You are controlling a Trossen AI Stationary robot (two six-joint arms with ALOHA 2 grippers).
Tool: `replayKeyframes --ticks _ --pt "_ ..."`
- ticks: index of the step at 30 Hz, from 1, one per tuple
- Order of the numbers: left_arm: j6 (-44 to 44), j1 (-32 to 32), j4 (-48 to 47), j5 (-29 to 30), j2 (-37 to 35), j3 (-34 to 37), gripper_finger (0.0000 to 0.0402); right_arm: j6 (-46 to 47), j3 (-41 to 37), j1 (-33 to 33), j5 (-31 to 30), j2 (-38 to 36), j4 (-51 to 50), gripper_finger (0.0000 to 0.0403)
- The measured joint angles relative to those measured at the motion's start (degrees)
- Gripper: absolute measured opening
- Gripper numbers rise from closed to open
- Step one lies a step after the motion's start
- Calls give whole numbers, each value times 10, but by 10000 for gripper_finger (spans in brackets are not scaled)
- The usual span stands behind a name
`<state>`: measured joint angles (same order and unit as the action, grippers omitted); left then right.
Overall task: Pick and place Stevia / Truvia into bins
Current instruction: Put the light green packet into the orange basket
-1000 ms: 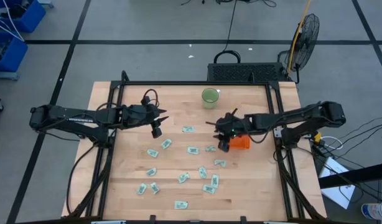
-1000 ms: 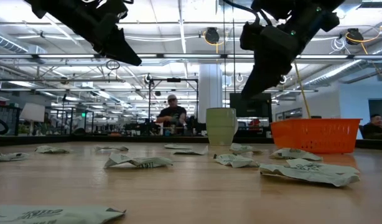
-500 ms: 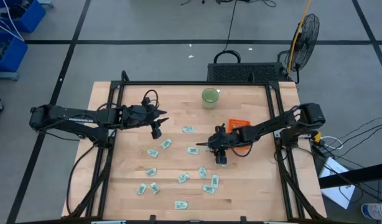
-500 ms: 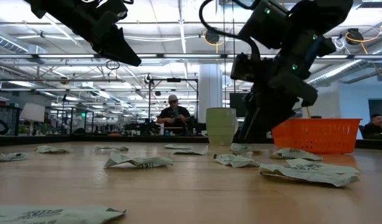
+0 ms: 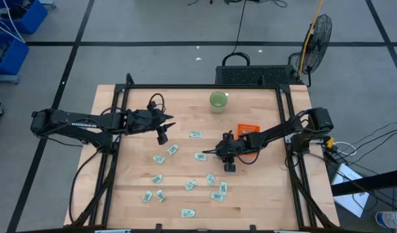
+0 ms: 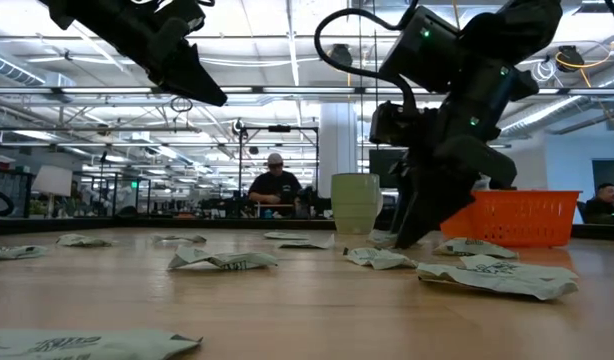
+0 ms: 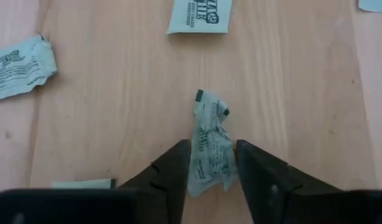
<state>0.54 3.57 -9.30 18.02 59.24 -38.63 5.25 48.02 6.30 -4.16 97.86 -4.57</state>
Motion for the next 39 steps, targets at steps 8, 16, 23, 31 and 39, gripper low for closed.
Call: replayKeyframes --ticks 8,16,23,31,39 --pt "0 0 0 0 0 0 136 17 -1 -12 -29 -39 -4 12" --pt "0 0 1 0 0 0 136 23 34 -13 -179 -179 -154 23" --pt "-1 0 0 0 0 0 136 219 17 -25 -212 -284 -408 19" --pt "-8 0 1 0 0 0 136 229 -94 -51 -161 -290 -329 26" --pt "-14 0 29 1 0 0 136 164 -153 -107 -120 -284 -199 45"
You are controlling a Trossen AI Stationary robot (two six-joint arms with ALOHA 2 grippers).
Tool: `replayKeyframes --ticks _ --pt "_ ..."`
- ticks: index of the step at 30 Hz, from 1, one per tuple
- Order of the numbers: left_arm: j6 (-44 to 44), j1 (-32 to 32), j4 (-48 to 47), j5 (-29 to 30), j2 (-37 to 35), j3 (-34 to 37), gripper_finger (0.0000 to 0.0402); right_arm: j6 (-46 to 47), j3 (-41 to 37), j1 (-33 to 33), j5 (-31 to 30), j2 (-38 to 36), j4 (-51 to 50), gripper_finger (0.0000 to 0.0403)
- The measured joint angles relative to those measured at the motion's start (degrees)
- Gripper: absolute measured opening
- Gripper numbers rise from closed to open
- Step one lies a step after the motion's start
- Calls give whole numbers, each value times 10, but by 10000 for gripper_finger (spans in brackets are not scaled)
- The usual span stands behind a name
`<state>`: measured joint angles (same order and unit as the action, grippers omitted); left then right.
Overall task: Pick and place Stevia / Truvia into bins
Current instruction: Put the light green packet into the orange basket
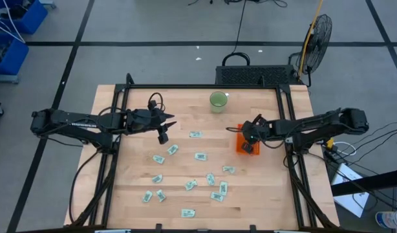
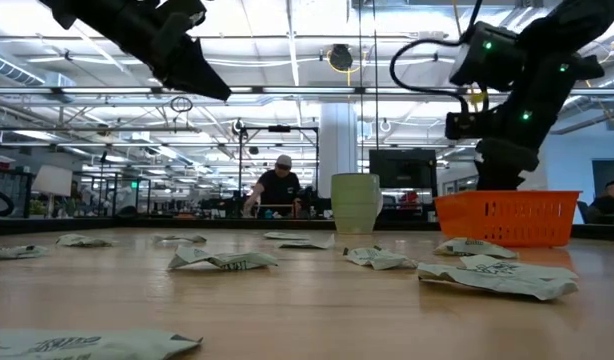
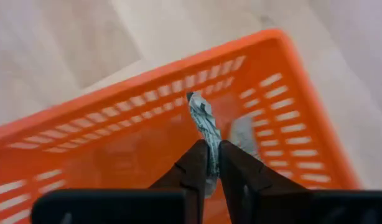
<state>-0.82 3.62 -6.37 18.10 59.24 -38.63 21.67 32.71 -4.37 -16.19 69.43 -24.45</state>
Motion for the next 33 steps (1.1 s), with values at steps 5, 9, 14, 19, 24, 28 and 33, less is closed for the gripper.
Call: replayKeyframes --ticks 5,9,14,19,24,28,33 --pt "-42 0 31 1 0 0 136 -25 0 -24 0 0 3 83" --pt "-45 0 34 1 0 0 136 -50 0 -27 0 -2 27 115" --pt "-33 0 8 0 0 0 136 -93 27 -27 -1 -16 36 134" --pt "-1 0 -39 -1 0 0 136 -93 62 -27 -1 -34 41 130" --pt "38 0 -88 -2 0 3 136 -89 64 -27 0 -43 142 127" --pt "39 0 -61 -28 7 37 136 -101 41 -27 16 -35 279 127" --pt "77 0 40 -52 62 91 136 -130 4 -26 71 -20 450 128"
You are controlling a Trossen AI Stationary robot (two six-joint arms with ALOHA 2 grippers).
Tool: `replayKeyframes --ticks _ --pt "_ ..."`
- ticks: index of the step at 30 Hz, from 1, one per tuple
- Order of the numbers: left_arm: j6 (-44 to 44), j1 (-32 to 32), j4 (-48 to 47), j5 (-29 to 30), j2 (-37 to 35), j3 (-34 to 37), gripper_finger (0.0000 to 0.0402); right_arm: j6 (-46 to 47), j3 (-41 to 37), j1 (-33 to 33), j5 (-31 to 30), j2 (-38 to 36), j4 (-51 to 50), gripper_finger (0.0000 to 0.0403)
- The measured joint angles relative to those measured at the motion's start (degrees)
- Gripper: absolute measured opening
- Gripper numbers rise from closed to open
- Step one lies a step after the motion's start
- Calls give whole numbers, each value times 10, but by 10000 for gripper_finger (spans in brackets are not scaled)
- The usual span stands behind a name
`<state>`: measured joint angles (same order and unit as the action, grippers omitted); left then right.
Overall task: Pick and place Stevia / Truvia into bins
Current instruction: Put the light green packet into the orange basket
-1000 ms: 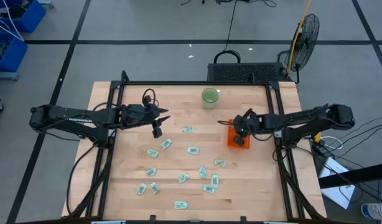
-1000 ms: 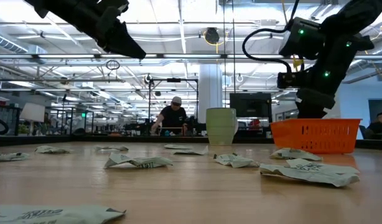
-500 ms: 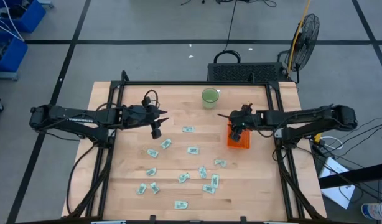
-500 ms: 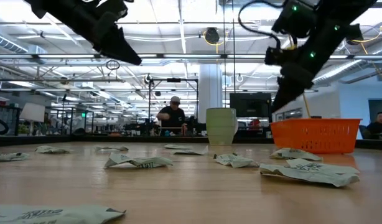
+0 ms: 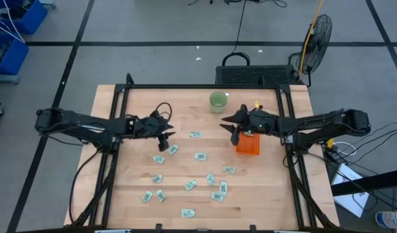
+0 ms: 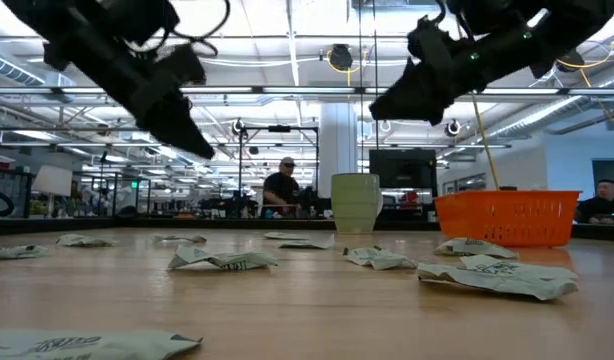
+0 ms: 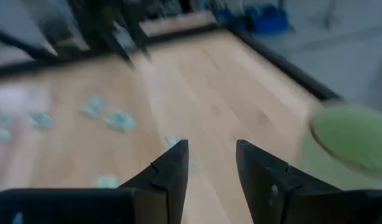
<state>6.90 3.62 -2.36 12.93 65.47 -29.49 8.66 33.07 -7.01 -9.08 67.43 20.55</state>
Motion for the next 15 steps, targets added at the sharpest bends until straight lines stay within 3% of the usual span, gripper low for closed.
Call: replayKeyframes --ticks 4,11,15 --pt "13 2 -69 -10 31 -1 136 -8 -27 0 18 2 90 128" --pt "14 -42 -247 -200 36 -8 136 -11 -52 0 18 2 127 128" --pt "32 -89 -286 -199 36 -8 136 -39 -58 0 17 2 126 128"
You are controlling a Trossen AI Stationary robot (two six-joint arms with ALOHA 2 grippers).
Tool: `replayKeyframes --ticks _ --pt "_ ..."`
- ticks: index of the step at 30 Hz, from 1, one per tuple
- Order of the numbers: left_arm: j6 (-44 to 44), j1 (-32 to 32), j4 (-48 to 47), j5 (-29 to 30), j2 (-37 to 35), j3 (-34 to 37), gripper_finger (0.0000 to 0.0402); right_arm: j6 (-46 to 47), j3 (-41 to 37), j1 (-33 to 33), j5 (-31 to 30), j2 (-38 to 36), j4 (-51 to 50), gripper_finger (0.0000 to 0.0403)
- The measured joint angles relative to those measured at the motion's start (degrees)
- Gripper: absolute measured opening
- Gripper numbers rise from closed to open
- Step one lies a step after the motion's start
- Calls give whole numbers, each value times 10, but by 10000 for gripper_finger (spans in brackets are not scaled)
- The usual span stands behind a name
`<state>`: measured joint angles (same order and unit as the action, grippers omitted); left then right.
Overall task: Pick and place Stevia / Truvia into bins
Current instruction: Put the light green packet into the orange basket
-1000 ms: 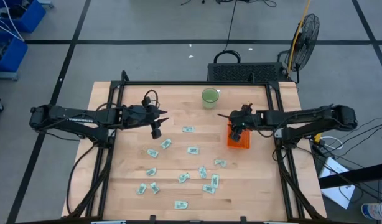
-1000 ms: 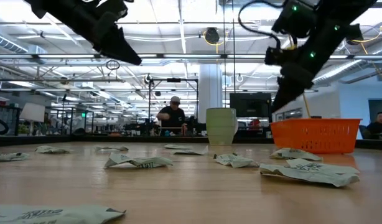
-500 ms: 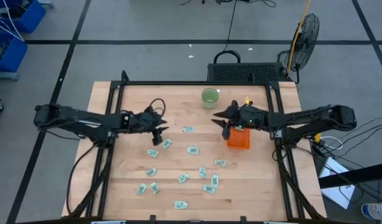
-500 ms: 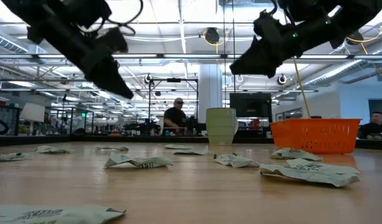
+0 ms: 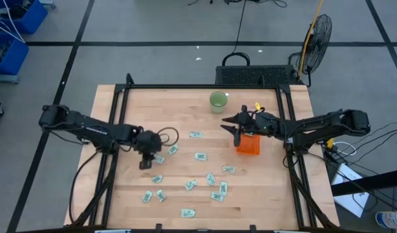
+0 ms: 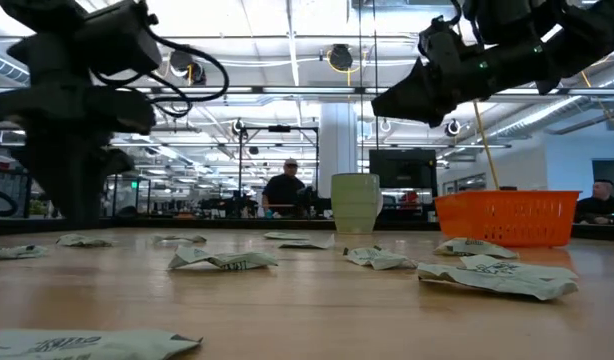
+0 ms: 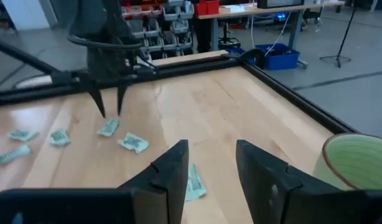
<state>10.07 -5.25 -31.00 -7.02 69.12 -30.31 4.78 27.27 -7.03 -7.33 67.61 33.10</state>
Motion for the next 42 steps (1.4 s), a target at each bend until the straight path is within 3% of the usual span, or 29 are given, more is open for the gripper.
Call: replayKeyframes --ticks 7,22,26,33,38,42 --pt "26 -46 1 87 0 13 136 -70 0 0 0 0 58 128" --pt "88 -47 84 66 -2 73 136 -152 0 -1 -1 0 147 128" --pt "89 -47 75 74 -2 74 112 -156 0 -4 0 0 147 128" --pt "80 -46 134 76 -2 75 12 -74 0 -16 0 9 136 128" --pt "52 -45 147 159 -1 33 22 39 20 -20 0 67 140 128" --pt "-8 -38 145 221 -1 -27 17 76 57 -20 1 150 136 128"
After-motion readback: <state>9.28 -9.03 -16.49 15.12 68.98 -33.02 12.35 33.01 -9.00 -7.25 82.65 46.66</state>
